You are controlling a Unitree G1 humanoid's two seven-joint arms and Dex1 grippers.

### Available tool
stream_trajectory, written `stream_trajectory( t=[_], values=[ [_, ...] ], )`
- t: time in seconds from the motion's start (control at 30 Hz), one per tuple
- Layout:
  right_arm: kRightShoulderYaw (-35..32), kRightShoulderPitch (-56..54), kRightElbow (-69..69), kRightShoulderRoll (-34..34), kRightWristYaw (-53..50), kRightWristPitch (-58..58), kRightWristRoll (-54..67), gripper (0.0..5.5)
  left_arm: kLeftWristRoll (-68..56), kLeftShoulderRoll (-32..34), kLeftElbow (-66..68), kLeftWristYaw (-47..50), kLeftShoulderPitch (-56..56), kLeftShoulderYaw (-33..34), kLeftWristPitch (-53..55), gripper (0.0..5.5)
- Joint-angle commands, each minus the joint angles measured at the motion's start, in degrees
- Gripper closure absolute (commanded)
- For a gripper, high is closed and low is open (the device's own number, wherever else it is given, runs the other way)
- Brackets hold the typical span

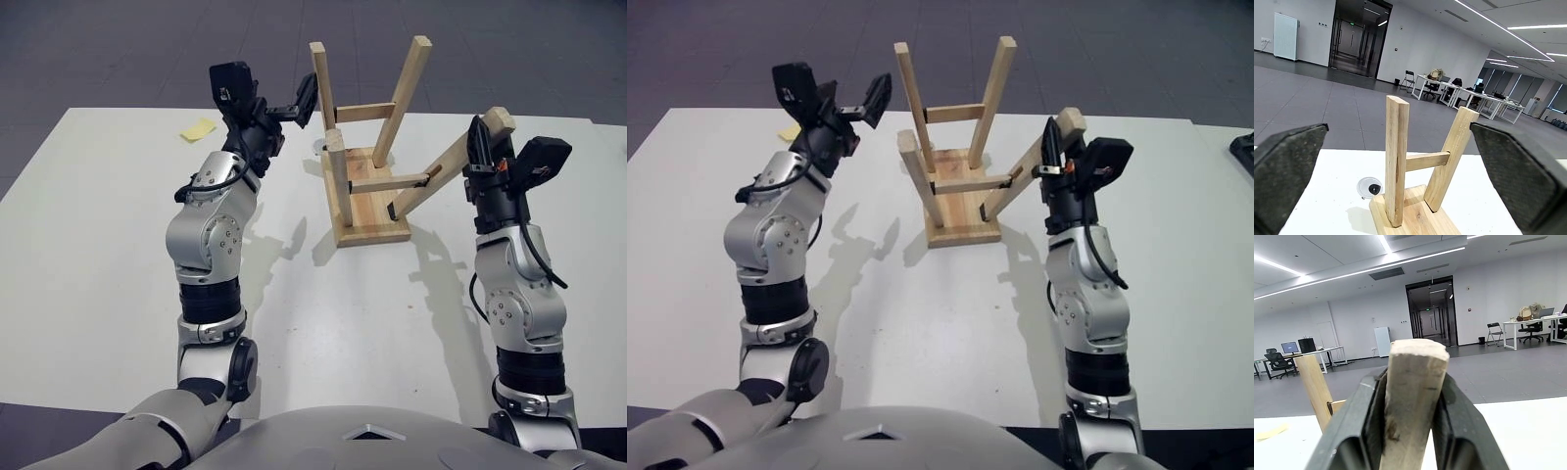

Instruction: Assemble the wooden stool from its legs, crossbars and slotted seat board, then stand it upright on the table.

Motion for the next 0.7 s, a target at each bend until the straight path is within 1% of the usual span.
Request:
stream_trajectory(
  t=[0.03, 0.1, 0.27, 0.43, 0.6, 0.7],
  values=[
    [7.94, 15.32, 21.31, -2.48, 1.75, 13.87, -9.62, 4.41, -1.22, 0.34, -1.50, 0.06, -3.83, 0.05, -1.07, 0.10],
    [8.94, 14.85, 22.22, -2.79, 1.85, 13.81, -10.39, 4.41, -1.36, 0.49, -1.57, -0.53, -4.07, -0.26, -1.46, 0.10],
    [7.73, 12.94, 19.83, -1.93, 2.01, 14.21, -7.47, 4.41, -2.23, 0.20, -2.74, -2.71, -4.45, -1.77, -2.47, 0.10],
    [7.08, 11.17, 15.00, -1.47, 1.79, 16.37, -4.58, 4.41, -2.22, -0.10, -3.09, -3.27, -4.32, -2.77, -2.59, 0.10],
    [8.90, 8.90, 10.52, -1.53, 1.87, 18.12, -3.57, 4.41, -2.50, -0.60, -2.84, -2.86, -4.52, -3.43, -2.91, 0.10],
    [8.43, 6.90, 8.46, -1.23, 1.38, 19.53, -2.01, 4.41, -2.63, -0.87, -2.76, -2.67, -4.56, -3.65, -3.15, 0.10]
  ],
)
